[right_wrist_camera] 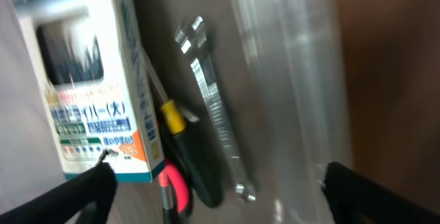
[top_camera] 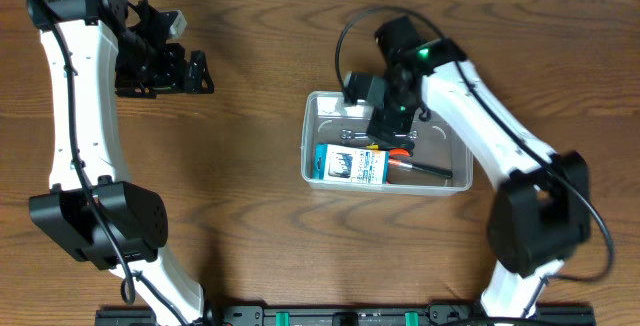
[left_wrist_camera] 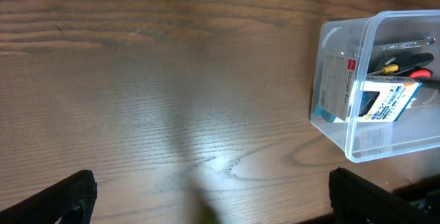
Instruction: Pack container
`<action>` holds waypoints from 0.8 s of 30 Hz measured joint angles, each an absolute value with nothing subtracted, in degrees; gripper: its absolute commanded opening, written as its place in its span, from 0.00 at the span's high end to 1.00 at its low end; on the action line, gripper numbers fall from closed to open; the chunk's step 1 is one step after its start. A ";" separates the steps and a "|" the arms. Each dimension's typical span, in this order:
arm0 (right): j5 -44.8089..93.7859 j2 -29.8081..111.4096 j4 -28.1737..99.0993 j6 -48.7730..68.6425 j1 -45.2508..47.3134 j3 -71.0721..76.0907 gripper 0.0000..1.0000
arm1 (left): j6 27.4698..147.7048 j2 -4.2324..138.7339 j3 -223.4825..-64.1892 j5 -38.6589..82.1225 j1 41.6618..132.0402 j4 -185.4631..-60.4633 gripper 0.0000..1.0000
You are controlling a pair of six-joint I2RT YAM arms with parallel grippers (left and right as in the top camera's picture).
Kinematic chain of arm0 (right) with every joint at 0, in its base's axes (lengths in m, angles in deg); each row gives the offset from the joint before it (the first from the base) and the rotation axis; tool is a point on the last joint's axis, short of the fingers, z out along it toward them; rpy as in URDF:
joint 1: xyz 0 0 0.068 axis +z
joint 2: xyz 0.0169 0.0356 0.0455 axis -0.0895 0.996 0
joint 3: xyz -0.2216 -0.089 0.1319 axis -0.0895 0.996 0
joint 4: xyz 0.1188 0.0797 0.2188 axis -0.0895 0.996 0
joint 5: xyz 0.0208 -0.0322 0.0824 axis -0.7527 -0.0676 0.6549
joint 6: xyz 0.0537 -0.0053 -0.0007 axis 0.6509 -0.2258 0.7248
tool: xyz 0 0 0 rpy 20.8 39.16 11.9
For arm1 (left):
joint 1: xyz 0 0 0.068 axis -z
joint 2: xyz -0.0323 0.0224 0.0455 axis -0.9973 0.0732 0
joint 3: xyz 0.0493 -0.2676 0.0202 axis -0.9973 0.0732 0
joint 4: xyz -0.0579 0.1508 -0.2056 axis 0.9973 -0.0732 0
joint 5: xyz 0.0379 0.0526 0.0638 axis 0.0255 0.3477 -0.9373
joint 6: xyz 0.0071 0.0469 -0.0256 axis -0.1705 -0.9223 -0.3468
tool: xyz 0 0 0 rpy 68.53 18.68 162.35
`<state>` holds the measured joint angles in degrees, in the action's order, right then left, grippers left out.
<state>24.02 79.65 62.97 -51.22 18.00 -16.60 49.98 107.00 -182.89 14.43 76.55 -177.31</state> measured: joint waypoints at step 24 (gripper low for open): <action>6.64 27.02 75.28 -8.97 6.20 -16.50 0.01 | 49.98 107.00 -182.89 14.45 76.55 -177.31 0.02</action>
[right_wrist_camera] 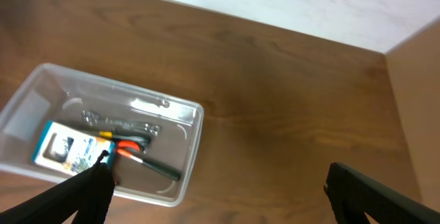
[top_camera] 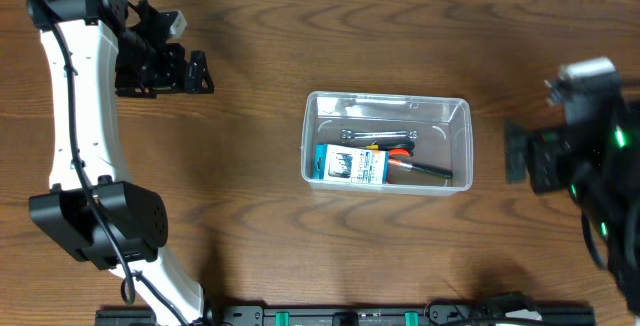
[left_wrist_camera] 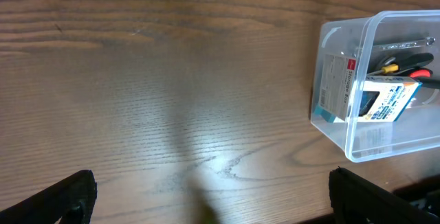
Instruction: Pack container
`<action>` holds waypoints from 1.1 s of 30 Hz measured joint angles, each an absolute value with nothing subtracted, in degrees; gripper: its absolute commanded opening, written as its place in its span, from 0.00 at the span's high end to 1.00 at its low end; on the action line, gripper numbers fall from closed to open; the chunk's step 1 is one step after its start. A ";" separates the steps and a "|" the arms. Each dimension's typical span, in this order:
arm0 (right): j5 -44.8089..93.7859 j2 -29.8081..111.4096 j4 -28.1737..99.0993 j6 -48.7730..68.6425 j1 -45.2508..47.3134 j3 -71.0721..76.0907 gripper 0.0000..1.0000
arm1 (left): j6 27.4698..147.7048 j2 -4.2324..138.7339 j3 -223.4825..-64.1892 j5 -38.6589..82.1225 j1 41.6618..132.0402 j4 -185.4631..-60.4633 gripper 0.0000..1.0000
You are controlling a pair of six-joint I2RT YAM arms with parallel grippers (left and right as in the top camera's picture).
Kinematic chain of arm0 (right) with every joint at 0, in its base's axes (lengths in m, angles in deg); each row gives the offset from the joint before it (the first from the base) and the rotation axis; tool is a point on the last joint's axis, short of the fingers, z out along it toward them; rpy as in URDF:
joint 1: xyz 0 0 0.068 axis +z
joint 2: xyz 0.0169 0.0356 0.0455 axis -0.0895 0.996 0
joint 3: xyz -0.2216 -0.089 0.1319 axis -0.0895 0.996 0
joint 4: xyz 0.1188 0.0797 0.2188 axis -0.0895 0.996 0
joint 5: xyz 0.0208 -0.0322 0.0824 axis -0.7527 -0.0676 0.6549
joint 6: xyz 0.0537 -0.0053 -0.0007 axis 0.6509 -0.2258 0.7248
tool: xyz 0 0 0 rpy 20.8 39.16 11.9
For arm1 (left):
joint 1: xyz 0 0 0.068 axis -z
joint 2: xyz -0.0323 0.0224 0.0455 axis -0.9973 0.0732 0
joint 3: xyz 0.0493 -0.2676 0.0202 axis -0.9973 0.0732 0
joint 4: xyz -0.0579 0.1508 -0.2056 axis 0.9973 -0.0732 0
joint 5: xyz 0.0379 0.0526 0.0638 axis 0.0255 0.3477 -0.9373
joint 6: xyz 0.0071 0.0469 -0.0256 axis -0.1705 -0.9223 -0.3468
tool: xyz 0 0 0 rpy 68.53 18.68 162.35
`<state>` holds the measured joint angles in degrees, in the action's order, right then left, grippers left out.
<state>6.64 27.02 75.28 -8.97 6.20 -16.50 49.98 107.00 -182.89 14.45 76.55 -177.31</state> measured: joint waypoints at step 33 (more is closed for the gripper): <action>19.82 -22.49 55.80 -1.08 5.96 18.37 0.01 | 49.98 107.00 -182.89 14.45 76.55 -177.31 0.02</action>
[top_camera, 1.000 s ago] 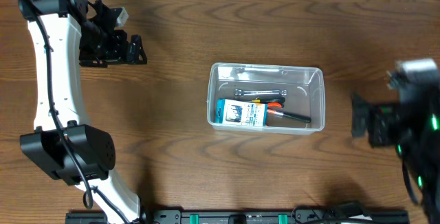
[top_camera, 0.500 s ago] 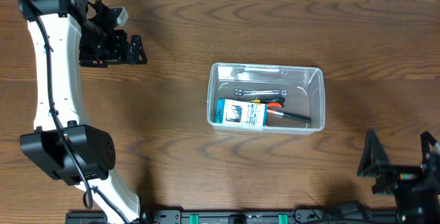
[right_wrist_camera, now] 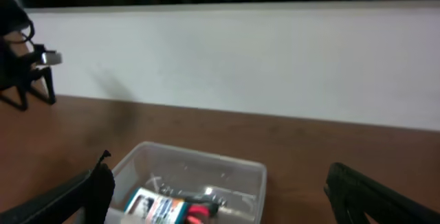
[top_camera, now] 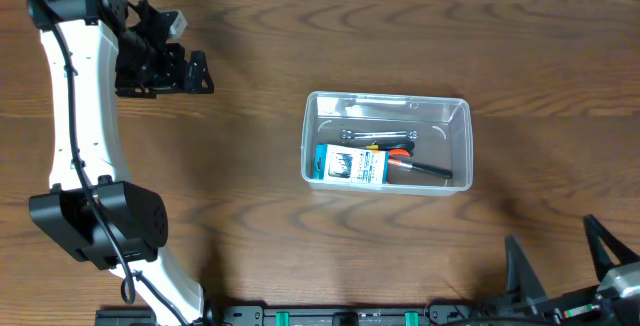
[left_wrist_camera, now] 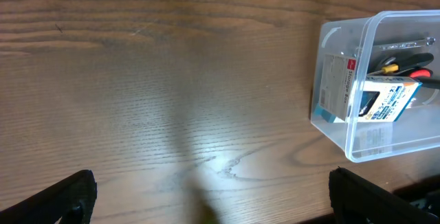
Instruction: Pack container
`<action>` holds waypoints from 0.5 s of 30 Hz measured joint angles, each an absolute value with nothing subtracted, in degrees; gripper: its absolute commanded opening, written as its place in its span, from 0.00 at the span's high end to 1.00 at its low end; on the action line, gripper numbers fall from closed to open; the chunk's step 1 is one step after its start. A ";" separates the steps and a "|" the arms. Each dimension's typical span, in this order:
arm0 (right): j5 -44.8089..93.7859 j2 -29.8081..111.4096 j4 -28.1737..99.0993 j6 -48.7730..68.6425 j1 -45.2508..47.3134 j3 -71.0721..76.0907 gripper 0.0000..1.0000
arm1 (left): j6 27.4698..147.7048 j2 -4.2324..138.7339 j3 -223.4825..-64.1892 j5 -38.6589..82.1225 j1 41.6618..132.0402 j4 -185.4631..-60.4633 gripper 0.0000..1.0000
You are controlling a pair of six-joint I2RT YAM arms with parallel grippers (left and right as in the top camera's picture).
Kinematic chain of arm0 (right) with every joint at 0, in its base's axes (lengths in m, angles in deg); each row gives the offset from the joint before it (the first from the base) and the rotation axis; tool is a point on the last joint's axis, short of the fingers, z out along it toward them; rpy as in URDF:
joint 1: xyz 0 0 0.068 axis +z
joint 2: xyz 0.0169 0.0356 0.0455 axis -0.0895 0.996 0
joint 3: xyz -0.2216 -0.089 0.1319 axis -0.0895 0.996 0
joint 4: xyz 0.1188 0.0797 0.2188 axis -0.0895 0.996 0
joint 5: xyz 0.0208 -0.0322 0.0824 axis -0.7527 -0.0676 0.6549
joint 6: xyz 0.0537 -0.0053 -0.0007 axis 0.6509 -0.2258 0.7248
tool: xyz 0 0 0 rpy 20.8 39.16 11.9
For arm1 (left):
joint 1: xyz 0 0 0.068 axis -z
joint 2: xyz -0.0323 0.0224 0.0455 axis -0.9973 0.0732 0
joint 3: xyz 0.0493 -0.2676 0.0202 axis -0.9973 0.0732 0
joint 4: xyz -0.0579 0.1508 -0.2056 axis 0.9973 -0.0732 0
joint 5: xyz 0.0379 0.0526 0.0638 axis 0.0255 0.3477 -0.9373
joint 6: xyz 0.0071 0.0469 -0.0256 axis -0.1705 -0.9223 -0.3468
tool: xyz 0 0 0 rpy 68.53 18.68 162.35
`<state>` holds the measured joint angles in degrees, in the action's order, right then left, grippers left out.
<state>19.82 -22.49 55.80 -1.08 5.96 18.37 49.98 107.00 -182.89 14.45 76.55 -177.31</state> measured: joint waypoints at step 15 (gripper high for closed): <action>20.96 -22.49 57.27 0.43 5.96 18.45 0.01 | 49.98 107.00 -182.89 14.45 76.55 -177.31 0.02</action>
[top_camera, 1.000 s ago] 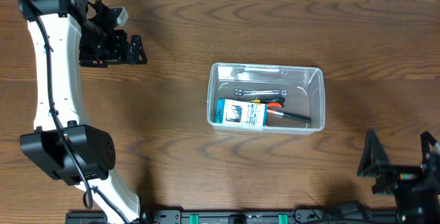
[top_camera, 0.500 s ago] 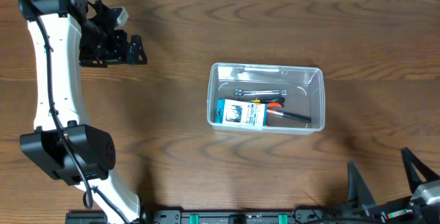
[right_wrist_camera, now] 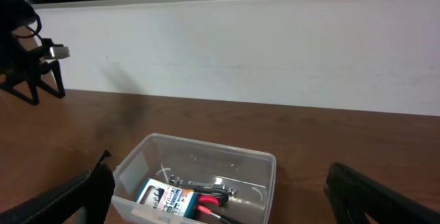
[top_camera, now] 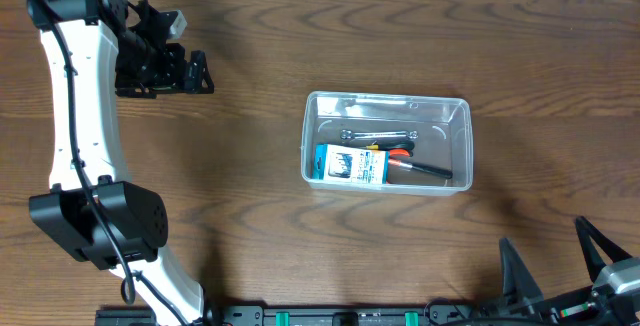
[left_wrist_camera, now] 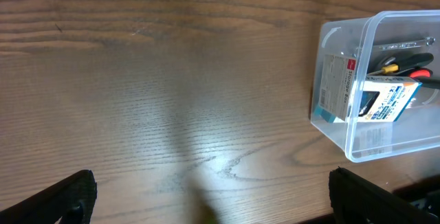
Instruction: Pack container
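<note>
A clear plastic container [top_camera: 386, 142] stands mid-table, also seen in the left wrist view [left_wrist_camera: 371, 86] and the right wrist view [right_wrist_camera: 199, 179]. Inside lie a blue-and-white box [top_camera: 350, 164], a silver wrench [top_camera: 377, 134] and a red-and-black handled tool [top_camera: 415, 166]. My left gripper [top_camera: 200, 71] hangs open at the far left of the table, well away from the container, with nothing between its fingers. My right gripper [top_camera: 555, 256] is open at the near right edge, drawn back from the container and empty.
Brown wooden table [top_camera: 250, 196] around the container. A white wall [right_wrist_camera: 240, 52] runs behind the table's far edge. My left arm [top_camera: 75, 116] stretches along the left side. A black rail [top_camera: 330, 316] lies along the front edge.
My right gripper has shifted slightly at the near right edge, and its view of the container is a little closer. The left arm and the container's contents are unchanged.
My right gripper was down inside the container over the box, wrench and handled tool. Then it was out to the right of the container, open and empty. After that it was back at the near right edge, where it stays. The left arm never moved.
</note>
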`<action>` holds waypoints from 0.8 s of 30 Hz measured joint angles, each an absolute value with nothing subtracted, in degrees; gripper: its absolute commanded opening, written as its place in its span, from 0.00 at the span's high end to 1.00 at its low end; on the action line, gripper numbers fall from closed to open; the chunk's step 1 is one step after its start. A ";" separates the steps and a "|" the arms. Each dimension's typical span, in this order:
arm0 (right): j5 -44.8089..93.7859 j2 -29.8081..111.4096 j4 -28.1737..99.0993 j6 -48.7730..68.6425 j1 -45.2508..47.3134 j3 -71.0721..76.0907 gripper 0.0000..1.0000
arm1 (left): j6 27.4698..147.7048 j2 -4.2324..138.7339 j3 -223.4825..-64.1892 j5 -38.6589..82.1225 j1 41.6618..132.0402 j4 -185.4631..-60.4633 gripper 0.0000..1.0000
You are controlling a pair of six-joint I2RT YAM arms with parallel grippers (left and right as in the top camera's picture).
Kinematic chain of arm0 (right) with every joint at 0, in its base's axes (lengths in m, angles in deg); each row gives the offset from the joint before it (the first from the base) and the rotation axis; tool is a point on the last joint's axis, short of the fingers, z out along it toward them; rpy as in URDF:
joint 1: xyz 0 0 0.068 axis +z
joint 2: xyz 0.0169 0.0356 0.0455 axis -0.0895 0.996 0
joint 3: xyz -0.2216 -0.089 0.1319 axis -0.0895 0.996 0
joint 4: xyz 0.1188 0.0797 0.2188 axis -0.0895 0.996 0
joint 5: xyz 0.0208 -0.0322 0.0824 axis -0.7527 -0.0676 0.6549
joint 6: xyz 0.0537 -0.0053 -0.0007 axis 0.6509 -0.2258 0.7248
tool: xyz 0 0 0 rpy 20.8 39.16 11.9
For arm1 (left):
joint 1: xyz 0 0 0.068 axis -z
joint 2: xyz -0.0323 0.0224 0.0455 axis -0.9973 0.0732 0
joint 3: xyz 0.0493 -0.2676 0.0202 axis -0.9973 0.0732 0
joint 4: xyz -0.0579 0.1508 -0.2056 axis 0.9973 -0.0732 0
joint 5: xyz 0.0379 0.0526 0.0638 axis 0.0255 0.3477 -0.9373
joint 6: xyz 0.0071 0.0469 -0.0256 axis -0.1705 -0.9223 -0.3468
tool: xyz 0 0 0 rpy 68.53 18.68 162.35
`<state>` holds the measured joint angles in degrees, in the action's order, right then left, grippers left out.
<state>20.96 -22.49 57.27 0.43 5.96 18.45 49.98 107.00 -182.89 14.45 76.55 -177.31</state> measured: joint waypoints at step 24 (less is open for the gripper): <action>20.89 -22.97 52.76 -0.05 -5.08 19.59 0.01 | 49.98 107.00 -182.89 14.45 76.55 -177.31 0.02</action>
